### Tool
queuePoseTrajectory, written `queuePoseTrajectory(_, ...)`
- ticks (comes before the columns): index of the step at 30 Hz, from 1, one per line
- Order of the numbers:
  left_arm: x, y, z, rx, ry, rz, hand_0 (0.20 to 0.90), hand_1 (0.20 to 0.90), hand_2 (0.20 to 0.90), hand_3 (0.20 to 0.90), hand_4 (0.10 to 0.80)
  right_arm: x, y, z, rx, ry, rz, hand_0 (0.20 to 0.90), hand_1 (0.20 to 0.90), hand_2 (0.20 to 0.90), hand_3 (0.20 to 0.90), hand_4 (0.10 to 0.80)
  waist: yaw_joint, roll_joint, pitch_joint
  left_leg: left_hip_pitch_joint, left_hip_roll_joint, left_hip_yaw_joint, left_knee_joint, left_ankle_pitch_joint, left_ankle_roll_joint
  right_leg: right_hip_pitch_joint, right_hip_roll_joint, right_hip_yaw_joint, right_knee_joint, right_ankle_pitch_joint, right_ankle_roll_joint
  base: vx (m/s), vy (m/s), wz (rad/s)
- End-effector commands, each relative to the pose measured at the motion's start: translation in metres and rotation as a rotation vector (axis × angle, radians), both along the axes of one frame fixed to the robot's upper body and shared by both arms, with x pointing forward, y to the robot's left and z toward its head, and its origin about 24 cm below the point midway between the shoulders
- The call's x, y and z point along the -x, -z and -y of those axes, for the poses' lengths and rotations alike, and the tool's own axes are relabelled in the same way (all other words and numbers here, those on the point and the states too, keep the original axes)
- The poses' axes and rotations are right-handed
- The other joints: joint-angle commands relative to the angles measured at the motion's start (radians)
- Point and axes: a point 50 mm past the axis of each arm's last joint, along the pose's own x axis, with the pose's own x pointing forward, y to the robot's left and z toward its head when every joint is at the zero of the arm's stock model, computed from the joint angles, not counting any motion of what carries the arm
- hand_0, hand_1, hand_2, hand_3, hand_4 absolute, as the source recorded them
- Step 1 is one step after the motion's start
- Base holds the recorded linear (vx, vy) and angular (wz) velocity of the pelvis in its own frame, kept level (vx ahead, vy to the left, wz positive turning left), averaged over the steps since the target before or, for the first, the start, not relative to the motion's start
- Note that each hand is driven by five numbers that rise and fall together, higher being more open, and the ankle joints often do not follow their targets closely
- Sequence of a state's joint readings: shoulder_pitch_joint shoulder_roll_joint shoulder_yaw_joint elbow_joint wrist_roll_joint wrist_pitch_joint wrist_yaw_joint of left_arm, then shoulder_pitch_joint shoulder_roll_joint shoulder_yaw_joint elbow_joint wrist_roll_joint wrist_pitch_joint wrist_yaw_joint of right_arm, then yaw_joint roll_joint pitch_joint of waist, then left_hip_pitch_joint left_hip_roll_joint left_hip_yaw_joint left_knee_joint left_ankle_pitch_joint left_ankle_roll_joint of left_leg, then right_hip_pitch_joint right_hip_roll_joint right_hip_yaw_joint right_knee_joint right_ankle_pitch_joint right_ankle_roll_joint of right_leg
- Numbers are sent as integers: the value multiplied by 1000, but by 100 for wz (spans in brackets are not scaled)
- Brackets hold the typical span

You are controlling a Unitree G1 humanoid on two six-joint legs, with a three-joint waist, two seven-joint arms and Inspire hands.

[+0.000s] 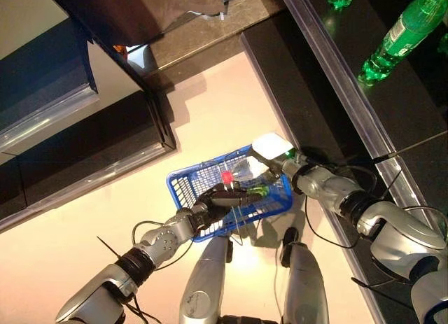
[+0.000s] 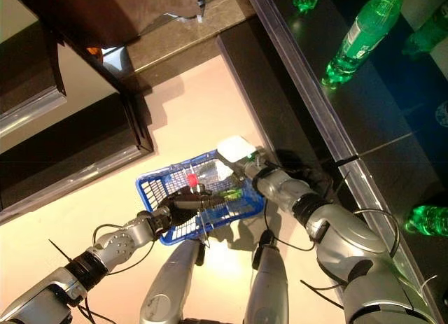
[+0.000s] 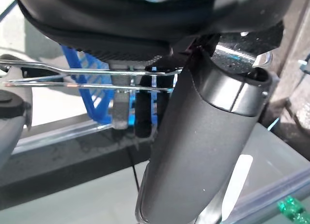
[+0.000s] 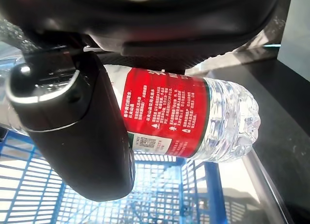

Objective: Pick up the drink and place into the basket.

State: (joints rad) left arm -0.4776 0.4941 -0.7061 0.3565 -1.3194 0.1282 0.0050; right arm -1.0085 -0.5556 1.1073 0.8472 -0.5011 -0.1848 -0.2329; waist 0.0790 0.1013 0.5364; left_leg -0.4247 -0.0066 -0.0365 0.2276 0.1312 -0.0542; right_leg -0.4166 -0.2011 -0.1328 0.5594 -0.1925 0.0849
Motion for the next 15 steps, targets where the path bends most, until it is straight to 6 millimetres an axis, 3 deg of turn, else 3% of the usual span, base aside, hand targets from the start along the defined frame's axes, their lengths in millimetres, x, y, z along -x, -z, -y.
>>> queuePoseTrajectory(1, -16, -156, 73, 435, 311, 611, 300, 300, 300, 200, 100, 4, -29, -62, 77, -251, 100, 300, 300, 300, 200, 100, 4, -44, -16, -20, -72, 35, 183, -169, 67, 1, 17, 7, -166, 192, -26, 0, 0, 0)
queuePoseTrajectory(4, -15, -158, 72, 437, 296, 612, 300, 300, 300, 200, 100, 4, -37, -65, -74, -214, 109, 300, 300, 300, 200, 100, -2, -43, -16, -12, -71, 39, 170, -165, 66, 3, 19, 6, -172, 194, -25, 0, 0, 0)
queuePoseTrajectory(12, -9, -168, 64, 447, 259, 618, 300, 300, 300, 200, 100, 23, -87, -72, -920, -247, 45, 300, 300, 300, 200, 100, -30, -47, -16, 7, -69, 33, 154, -168, 62, 14, 27, 11, -174, 185, -28, 0, 0, 0)
queuePoseTrajectory(15, -7, -170, 59, 448, 252, 621, 300, 300, 300, 200, 100, 28, -98, -65, -1235, -274, -13, 300, 300, 300, 200, 100, -38, -46, -16, 14, -69, 36, 148, -167, 63, 19, 27, 13, -180, 186, -29, 0, 0, 0)
